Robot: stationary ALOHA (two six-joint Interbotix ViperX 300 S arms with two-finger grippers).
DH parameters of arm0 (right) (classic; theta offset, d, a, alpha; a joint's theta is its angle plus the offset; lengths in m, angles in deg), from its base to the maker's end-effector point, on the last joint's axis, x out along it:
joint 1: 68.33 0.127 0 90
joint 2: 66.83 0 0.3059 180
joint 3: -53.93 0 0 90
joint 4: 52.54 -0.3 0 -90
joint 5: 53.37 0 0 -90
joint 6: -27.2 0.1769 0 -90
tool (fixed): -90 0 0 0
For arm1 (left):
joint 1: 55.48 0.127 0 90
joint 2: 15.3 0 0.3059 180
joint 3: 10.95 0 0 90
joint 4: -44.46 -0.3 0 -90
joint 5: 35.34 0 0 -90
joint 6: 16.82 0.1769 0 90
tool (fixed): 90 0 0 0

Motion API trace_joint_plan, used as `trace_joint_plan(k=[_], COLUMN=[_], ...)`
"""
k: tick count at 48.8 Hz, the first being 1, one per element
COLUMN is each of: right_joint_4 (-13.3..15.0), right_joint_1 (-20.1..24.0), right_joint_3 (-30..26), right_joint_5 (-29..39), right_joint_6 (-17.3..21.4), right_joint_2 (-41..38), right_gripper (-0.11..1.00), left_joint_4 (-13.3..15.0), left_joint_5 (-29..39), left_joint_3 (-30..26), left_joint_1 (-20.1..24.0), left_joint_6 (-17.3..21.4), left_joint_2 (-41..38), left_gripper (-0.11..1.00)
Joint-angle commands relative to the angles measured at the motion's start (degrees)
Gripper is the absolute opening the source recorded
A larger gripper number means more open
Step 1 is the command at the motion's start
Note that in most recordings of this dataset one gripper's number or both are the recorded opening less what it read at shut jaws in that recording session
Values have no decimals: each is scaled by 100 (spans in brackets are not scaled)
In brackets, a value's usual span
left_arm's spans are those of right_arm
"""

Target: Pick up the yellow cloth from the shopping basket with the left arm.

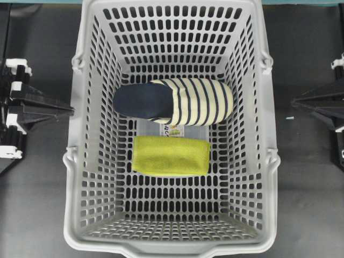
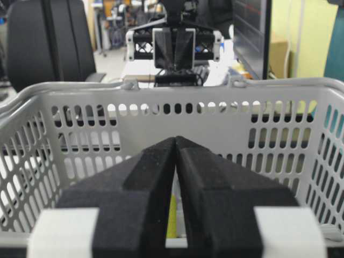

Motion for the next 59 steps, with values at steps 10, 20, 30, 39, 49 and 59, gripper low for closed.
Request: trace_joint_plan(k=[10, 20, 30, 39, 49, 59], right_joint_4=[-105, -105, -88, -88, -88, -88], right_joint_1=[70, 62, -53, -62, -123, -123], right_joint_3=[-114, -114, -202, -246, -281, -290], right_joint_5=[70, 439, 1415, 1433, 1441, 1406], right_joint_6=[316, 501, 492, 483, 492, 492], right_joint_2=[-44, -44, -44, 44, 185, 255], right_gripper=[-1, -1, -1, 2, 45, 78], left_joint_4=[-229, -229, -229, -237, -229, -229], left_joint_5=[615, 1266, 2505, 3507, 4544, 5414], left_joint_3=[-545, -1274, -2294, -3243, -4289, -5221], left_joint_1=[-9, -9, -53, -132, -211, -264], left_joint_6=[-571, -545, -562, -439, -272, -246], left_joint_2=[-211, -571, -1336, -2250, -3278, -4148], left_gripper=[0, 0, 0, 0, 0, 0])
